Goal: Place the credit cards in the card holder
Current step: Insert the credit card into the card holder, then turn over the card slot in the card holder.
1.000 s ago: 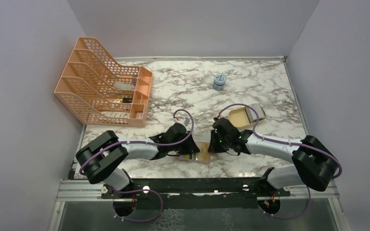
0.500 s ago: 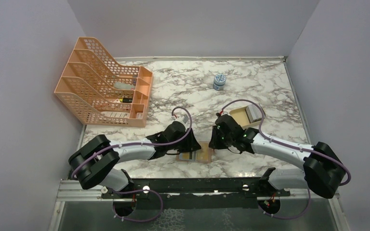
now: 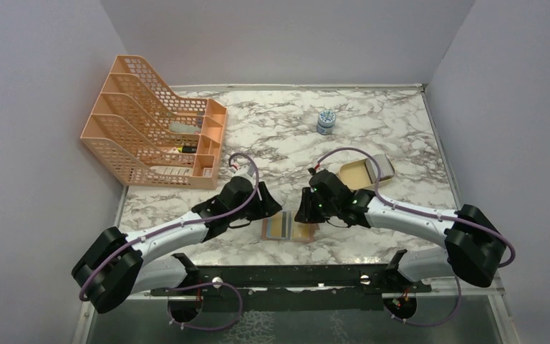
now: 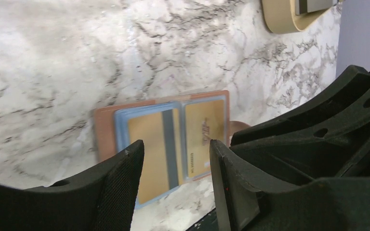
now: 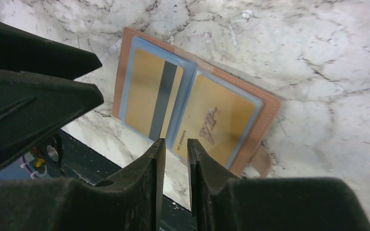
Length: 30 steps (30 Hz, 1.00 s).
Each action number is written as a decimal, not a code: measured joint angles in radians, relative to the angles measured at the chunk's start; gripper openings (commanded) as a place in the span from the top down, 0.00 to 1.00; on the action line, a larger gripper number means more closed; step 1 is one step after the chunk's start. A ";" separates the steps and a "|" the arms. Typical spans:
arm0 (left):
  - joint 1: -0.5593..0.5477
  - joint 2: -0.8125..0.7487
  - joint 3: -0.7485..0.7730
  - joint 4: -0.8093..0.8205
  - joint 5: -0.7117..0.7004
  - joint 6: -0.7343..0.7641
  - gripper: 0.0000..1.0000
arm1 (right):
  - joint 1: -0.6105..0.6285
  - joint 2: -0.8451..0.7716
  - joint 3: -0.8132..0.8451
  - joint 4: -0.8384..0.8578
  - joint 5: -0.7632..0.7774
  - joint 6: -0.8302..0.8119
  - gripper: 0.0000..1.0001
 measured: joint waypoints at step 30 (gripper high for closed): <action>0.107 -0.084 -0.207 0.147 0.170 -0.078 0.45 | 0.055 0.264 0.061 0.129 -0.051 0.049 0.87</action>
